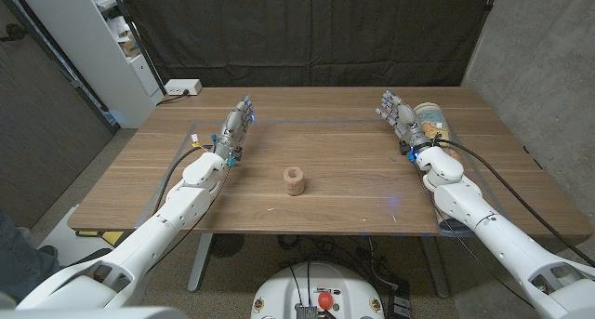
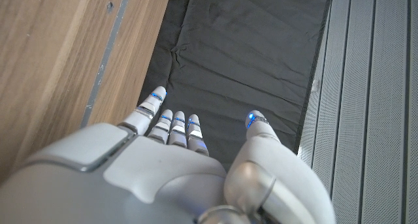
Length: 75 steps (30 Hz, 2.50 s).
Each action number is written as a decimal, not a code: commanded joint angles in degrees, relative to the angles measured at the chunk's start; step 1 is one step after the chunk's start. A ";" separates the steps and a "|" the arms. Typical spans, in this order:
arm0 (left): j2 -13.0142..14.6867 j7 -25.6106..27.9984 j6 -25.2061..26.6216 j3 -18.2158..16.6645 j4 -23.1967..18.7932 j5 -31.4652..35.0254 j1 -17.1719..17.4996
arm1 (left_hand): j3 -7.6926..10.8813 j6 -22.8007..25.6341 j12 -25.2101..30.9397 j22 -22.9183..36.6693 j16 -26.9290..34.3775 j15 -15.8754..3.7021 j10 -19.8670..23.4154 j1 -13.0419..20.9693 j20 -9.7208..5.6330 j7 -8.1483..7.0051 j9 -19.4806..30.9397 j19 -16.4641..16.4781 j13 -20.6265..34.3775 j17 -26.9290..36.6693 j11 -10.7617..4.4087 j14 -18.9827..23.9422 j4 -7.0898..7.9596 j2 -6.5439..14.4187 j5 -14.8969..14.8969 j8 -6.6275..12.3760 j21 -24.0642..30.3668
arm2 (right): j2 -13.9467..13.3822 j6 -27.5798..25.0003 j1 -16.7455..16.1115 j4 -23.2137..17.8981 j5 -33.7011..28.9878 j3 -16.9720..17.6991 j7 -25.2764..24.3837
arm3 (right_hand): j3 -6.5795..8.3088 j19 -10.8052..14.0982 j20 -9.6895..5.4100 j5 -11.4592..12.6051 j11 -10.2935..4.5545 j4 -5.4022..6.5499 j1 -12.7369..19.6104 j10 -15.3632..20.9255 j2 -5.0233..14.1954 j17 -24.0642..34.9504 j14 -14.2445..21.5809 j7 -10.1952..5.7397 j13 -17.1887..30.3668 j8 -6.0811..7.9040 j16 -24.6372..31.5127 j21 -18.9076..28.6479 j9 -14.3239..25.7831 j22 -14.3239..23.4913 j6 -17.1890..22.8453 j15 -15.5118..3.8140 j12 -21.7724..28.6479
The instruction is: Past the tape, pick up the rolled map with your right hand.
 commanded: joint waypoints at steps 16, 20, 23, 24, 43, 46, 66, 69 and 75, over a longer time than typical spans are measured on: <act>0.94 0.48 0.74 -0.15 -1.52 0.28 0.43 | 0.07 -0.09 0.45 0.30 0.36 0.02 -0.30 0.32 0.30 -0.06 0.19 -0.79 0.12 0.20 0.01 -0.38 -0.55 0.67 -0.08 0.35 -0.09 | -3.13 -0.95 0.44 -2.83 -1.29 -0.30 2.38 | -0.26 1.03 0.25 -0.36 -0.04 -0.47 0.23 0.99 0.20 0.17 0.77 -0.33 0.32 0.31 0.56 0.61 0.16 0.29 0.74 0.00 0.42; 0.88 0.47 0.76 -0.15 -1.42 0.19 0.47 | 0.05 -0.08 0.44 0.30 0.37 0.03 -0.32 0.31 0.32 -0.07 0.19 -0.82 0.12 0.20 0.04 -0.38 -0.57 0.69 -0.09 0.35 -0.09 | -3.94 -0.86 0.29 -3.46 -1.79 -0.18 2.57 | -0.25 1.17 0.24 -0.37 -0.12 -0.58 0.34 1.03 0.20 0.14 0.91 -0.42 0.32 0.30 0.59 0.65 0.16 0.29 0.72 -0.06 0.42; 0.76 0.48 0.73 -0.16 -1.21 0.10 0.52 | 0.04 -0.07 0.46 0.30 0.37 0.02 -0.29 0.31 0.32 -0.09 0.19 -0.91 0.12 0.21 0.01 -0.37 -0.60 0.71 -0.10 0.35 -0.12 | -4.44 -0.94 0.05 -4.19 -1.87 0.03 2.52 | -0.23 1.33 0.25 -0.38 -0.08 -0.64 0.40 1.17 0.21 0.12 1.07 -0.46 0.33 0.32 0.63 0.69 0.16 0.29 0.79 -0.06 0.46; 0.72 0.37 0.66 -0.16 -1.07 0.03 0.56 | 0.04 -0.06 0.45 0.31 0.38 -0.02 -0.31 0.30 0.31 -0.06 0.19 -0.91 0.12 0.21 0.01 -0.36 -0.61 0.72 -0.11 0.35 -0.11 | -4.95 -0.91 -0.01 -4.64 -2.34 -0.01 2.62 | -0.24 1.39 0.23 -0.39 -0.09 -0.65 0.40 1.21 0.21 0.12 1.08 -0.46 0.33 0.33 0.63 0.71 0.16 0.29 0.80 -0.06 0.47; 1.38 1.22 0.90 -0.26 -2.94 0.42 1.59 | -0.01 -0.03 0.48 0.32 0.39 -0.02 -0.24 0.27 0.53 -0.09 0.19 -1.16 0.10 0.21 -0.10 -0.33 -0.74 0.82 -0.17 0.35 -0.14 | -7.58 0.04 -0.57 -7.02 -4.21 0.47 3.43 | -0.18 2.32 0.29 -0.46 -0.28 -1.00 0.64 1.93 0.22 0.03 2.06 -0.80 0.36 0.34 0.86 0.90 0.18 0.28 0.89 -0.04 0.63; 1.48 1.40 1.07 -0.23 -3.24 0.50 1.73 | -0.02 -0.01 0.47 0.33 0.38 -0.02 -0.28 0.26 0.55 -0.10 0.19 -1.18 0.10 0.21 -0.08 -0.35 -0.76 0.84 -0.18 0.35 -0.14 | -7.88 0.43 -0.51 -6.97 -4.93 0.41 3.44 | -0.19 2.40 0.31 -0.47 -0.29 -1.07 0.68 1.97 0.17 0.01 2.10 -0.79 0.37 0.32 0.85 0.90 0.18 0.28 0.85 -0.02 0.63; 2.23 2.90 1.86 -0.08 -5.11 1.47 2.69 | -0.09 0.04 0.50 0.34 0.40 -0.03 -0.22 0.20 0.66 -0.17 0.20 -1.31 0.09 0.21 -0.16 -0.33 -0.91 0.94 -0.23 0.36 -0.11 | -9.39 5.41 -1.26 -6.76 -8.74 0.84 3.58 | -0.21 5.38 -0.20 -0.21 -1.39 -1.78 1.01 4.45 -0.25 -0.13 4.75 -2.11 0.42 0.82 1.49 1.51 0.23 0.24 2.50 -0.99 1.18; 2.25 3.02 1.95 -0.02 -5.36 1.56 2.76 | -0.10 0.05 0.50 0.34 0.40 -0.05 -0.21 0.19 0.66 -0.16 0.20 -1.35 0.09 0.21 -0.14 -0.32 -0.93 0.95 -0.23 0.36 -0.11 | -10.07 5.09 -1.50 -7.60 -8.90 1.04 3.65 | -0.18 5.55 -0.19 -0.16 -1.26 -1.82 1.04 4.61 -0.23 -0.13 4.90 -2.16 0.42 0.81 1.51 1.50 0.24 0.23 2.52 -1.08 1.20; 2.11 2.99 2.03 0.15 -5.58 1.61 2.69 | -0.12 0.02 0.54 0.34 0.41 -0.03 -0.11 0.17 0.65 -0.18 0.20 -1.45 0.08 0.21 -0.22 -0.31 -0.98 0.98 -0.25 0.34 -0.13 | -11.74 4.20 -1.81 -9.36 -10.46 1.23 3.27 | -0.15 5.70 -0.15 -0.10 -1.38 -1.89 1.10 4.67 -0.22 -0.14 4.99 -2.21 0.43 0.78 1.48 1.47 0.24 0.22 2.52 -1.10 1.15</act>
